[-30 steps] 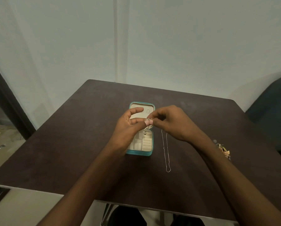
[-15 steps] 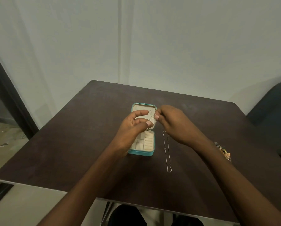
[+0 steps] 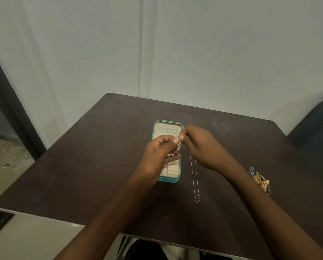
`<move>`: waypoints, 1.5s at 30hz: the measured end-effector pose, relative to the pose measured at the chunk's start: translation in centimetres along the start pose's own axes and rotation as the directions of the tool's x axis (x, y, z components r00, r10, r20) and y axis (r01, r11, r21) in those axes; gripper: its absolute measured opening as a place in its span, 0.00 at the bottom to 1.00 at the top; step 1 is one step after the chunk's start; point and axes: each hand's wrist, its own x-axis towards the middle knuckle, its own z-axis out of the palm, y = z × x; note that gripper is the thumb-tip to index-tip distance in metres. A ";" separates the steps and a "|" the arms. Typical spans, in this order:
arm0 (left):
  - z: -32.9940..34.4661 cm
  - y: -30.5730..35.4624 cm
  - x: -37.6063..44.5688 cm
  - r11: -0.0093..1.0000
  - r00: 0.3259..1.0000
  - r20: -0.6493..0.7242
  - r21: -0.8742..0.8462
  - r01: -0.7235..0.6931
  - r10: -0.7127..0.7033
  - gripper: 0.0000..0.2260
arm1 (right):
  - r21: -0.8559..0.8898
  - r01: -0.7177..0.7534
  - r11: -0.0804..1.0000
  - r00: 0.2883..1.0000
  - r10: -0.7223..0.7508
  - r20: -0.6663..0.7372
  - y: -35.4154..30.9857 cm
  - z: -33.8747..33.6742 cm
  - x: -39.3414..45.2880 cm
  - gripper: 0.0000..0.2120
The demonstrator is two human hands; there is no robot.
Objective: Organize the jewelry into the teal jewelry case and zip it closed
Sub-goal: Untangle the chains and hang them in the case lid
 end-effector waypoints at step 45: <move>-5.2 -1.7 4.0 0.853 0.877 -0.382 0.519 -0.058 0.293 0.08 | 0.428 -0.160 0.890 0.985 0.115 0.129 2.0 2.2 6.2 0.06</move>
